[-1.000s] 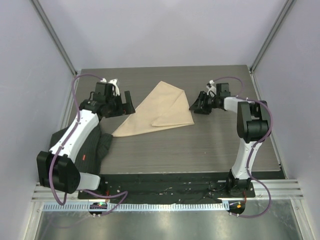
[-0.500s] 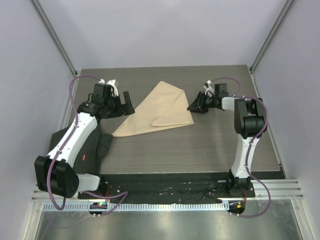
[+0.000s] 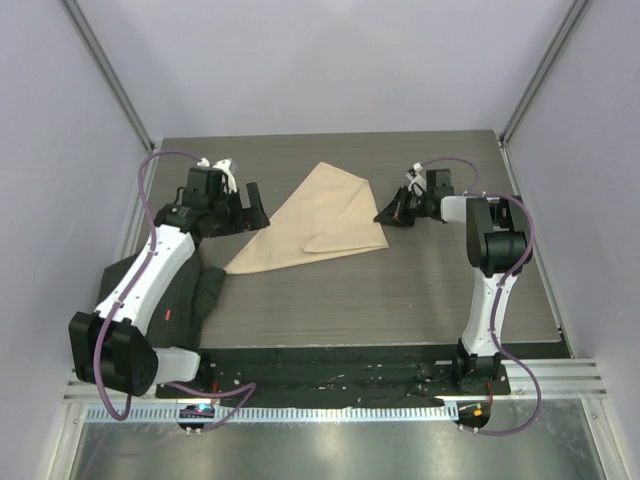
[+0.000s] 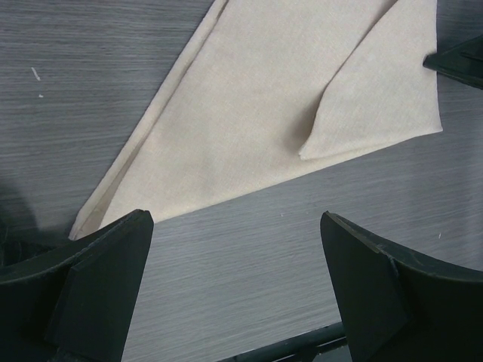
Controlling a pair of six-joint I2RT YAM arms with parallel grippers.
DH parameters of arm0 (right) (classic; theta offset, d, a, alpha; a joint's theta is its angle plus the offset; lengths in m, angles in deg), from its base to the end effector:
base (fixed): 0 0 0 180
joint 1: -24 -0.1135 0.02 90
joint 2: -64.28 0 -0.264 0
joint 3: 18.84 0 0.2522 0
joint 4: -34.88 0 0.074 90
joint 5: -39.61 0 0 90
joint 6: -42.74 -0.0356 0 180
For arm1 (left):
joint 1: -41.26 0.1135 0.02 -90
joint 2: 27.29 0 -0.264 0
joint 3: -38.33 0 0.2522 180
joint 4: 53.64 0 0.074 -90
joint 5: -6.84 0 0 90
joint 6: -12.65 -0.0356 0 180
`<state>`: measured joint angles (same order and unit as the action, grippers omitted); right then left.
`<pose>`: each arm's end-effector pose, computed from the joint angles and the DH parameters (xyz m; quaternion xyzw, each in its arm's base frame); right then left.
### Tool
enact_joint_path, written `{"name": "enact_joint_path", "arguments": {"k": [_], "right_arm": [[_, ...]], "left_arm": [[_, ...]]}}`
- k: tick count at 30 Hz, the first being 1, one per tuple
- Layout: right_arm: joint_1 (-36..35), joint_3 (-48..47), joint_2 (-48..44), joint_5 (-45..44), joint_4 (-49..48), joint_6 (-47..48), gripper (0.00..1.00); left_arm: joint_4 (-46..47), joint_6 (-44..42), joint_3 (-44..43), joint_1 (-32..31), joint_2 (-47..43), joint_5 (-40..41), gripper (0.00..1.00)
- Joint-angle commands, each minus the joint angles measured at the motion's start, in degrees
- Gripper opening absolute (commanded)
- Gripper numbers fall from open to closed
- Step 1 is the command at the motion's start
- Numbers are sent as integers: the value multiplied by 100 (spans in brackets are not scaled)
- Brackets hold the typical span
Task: Fold the napkin, place the utensils inside, and roll it up
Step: Fold the napkin
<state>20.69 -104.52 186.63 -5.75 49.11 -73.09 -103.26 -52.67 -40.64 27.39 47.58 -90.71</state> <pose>0.4240 0.0496 0.1088 0.0456 0.8798 0.4242 0.2096 0.2700 -0.0715 0.3084 -0.0622 0.9218 -0.1822 0.3364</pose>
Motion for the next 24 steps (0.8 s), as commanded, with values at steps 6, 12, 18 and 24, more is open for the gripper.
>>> {"name": "enact_joint_path", "arguments": {"k": [6, 12, 18, 24], "right_arm": [[461, 1065, -1045, -1545, -424, -431, 1], [1227, 2013, -1968, -1915, -390, -476, 1], [1693, 2638, -2942, -2503, -82, -257, 1], [1746, 2648, -3261, -2601, 418, -134, 1]], "left_arm": [[316, 53, -62, -11, -78, 123, 100], [773, 396, 87, -81, 54, -176, 100], [1211, 668, 350, -327, 212, -124, 100], [1993, 1248, 1334, -336, 37, 201, 100]]}}
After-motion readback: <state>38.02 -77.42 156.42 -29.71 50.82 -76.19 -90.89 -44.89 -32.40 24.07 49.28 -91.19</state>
